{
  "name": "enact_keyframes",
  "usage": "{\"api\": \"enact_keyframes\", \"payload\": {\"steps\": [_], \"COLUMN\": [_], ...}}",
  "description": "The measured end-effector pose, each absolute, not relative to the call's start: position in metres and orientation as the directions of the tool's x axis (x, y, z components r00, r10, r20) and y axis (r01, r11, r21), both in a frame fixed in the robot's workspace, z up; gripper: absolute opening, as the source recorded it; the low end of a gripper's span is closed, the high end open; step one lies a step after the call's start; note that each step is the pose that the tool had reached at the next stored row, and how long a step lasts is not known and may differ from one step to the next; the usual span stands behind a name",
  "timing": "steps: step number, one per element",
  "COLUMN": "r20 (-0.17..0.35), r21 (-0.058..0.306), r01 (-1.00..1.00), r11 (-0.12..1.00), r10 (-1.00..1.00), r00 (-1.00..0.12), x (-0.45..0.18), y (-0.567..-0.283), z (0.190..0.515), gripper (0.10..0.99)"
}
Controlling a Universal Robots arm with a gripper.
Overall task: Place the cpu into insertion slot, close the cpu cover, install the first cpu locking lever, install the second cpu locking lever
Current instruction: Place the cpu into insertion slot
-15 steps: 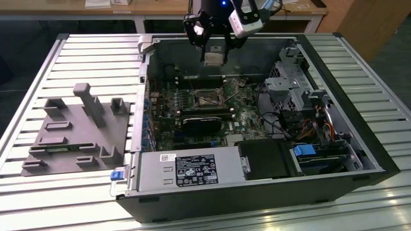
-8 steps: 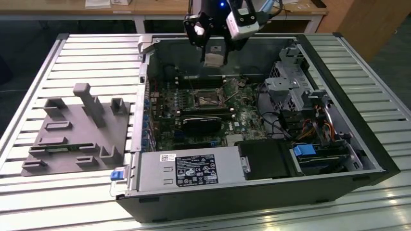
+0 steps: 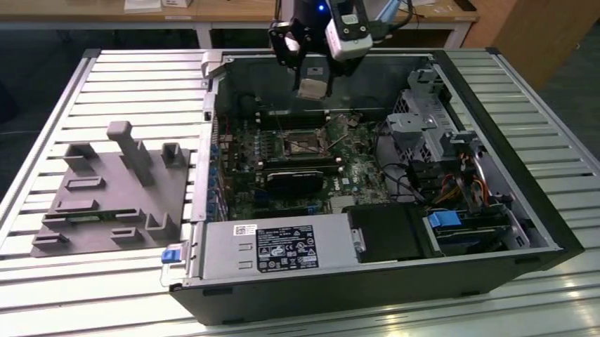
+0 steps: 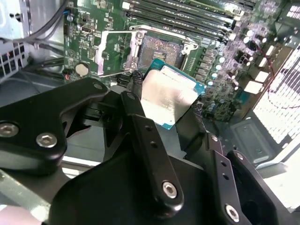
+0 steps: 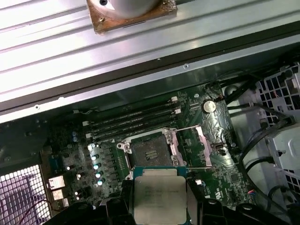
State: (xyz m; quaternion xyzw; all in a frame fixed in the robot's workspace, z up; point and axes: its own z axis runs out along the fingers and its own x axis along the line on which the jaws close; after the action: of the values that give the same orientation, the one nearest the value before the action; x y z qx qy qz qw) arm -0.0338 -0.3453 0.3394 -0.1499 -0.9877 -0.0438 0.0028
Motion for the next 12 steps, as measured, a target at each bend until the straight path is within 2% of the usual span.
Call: {"api": "enact_keyframes", "payload": {"steps": [7, 12], "r20": [0.014, -0.026], "r21": [0.087, 0.101], "r01": [0.339, 0.336], "r11": [0.937, 0.937], "r10": [0.339, 0.34], "r00": [-0.941, -0.94], "x": [-0.038, -0.045], "y": [-0.345, -0.345], "z": [0.338, 0.335], "gripper": [0.537, 0.537]}}
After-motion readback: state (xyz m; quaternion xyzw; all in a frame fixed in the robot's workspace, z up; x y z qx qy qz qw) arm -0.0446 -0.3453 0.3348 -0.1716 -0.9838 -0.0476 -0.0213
